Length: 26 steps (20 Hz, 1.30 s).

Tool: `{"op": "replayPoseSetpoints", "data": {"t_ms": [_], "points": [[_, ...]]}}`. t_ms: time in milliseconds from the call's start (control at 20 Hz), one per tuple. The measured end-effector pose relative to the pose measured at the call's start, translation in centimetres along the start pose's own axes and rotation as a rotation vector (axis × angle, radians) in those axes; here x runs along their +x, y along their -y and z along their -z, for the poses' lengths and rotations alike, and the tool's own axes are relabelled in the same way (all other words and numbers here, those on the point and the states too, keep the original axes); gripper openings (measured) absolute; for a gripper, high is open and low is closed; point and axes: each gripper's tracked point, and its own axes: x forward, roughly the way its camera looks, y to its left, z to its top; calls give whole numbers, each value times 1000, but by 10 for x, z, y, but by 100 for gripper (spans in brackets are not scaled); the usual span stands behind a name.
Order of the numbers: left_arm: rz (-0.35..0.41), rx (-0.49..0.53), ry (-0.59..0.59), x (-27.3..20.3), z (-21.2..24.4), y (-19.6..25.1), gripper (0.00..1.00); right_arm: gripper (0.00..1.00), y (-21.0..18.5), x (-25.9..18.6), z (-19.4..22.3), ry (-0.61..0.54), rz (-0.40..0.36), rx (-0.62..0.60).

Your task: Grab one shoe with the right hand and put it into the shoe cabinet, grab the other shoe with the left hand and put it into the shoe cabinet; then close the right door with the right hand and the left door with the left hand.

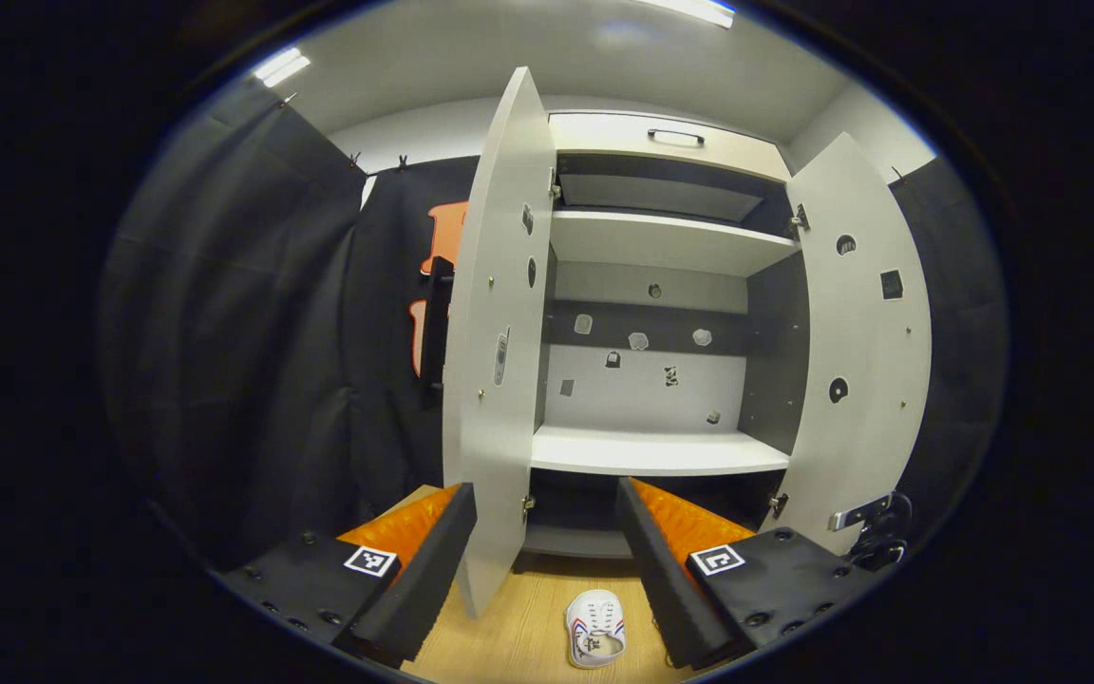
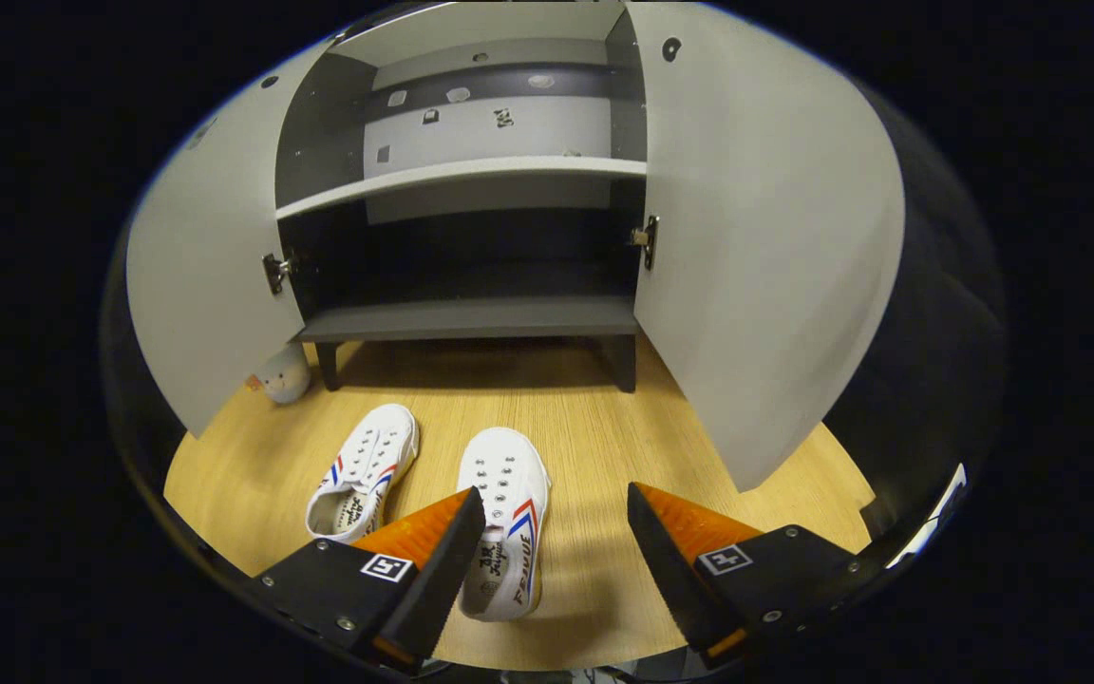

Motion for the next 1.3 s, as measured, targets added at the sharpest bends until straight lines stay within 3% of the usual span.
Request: {"op": "replayPoseSetpoints", "data": {"t_ms": [350, 550, 650, 700, 900, 950, 1300], "points": [[-35, -5, -10, -4, 4, -22, 96, 84, -9, 48, 63, -192, -27, 27], [-43, 8, -6, -3, 1, -26, 96, 75, -19, 55, 74, -233, -57, 60], [-36, 2, -5, -5, 1, -25, 94, 62, -26, 57, 78, -248, -85, 86], [-32, 1, -6, -5, 1, -24, 96, 49, -29, 57, 79, -255, -89, 98], [-24, 5, -1, -4, -3, -23, 96, 8, -19, 57, 74, -251, -25, 69], [-24, 7, 1, -3, -4, -24, 96, 4, -19, 55, 69, -251, -22, 84], [-10, -15, 2, 0, -2, -23, 94, 2, -16, 18, 1, -161, -30, 70]]}}
